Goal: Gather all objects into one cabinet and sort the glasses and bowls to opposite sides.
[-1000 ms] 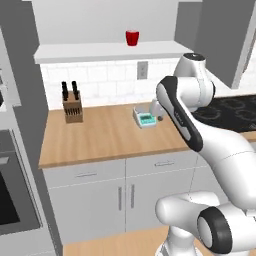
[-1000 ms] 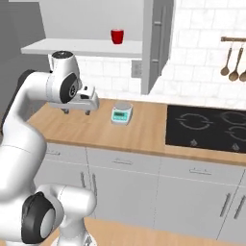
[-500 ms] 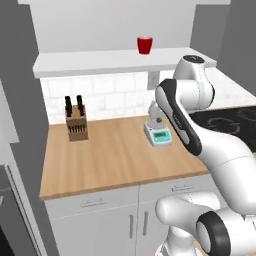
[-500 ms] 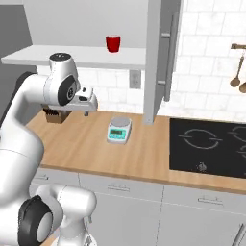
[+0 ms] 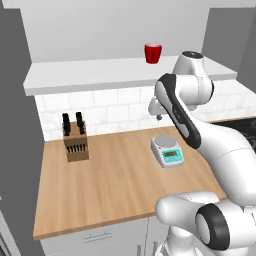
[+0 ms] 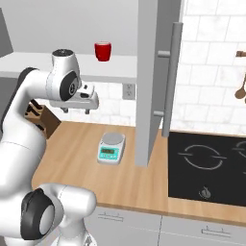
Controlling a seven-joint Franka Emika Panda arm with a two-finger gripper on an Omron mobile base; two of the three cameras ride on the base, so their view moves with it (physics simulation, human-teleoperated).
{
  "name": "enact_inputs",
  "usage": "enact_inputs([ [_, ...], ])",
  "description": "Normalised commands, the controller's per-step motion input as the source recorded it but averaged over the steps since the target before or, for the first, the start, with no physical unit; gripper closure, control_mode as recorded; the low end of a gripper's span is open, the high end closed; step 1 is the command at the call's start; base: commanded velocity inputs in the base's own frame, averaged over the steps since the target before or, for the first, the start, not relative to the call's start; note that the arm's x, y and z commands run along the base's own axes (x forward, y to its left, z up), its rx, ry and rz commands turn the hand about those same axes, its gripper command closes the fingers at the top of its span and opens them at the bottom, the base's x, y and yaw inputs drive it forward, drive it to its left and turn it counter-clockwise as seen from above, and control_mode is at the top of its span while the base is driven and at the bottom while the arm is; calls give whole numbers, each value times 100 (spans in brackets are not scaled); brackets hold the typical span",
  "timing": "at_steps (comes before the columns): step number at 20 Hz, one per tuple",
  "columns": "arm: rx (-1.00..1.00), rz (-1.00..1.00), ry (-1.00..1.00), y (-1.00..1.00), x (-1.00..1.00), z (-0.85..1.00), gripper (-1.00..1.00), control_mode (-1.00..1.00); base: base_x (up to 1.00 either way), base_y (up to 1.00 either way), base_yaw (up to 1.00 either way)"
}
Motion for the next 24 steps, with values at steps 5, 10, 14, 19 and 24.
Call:
enact_inputs([
  [5,0,0,0,0,0,0,-100,100,41,10,-2],
  [10,0,0,0,0,0,0,-100,100,0,0,0],
  [14,0,0,0,0,0,0,-100,100,0,0,0],
  [19,0,0,0,0,0,0,-100,100,0,0,0],
  [24,-2,-1,-16,8,0,21,-100,-100,0,0,0],
])
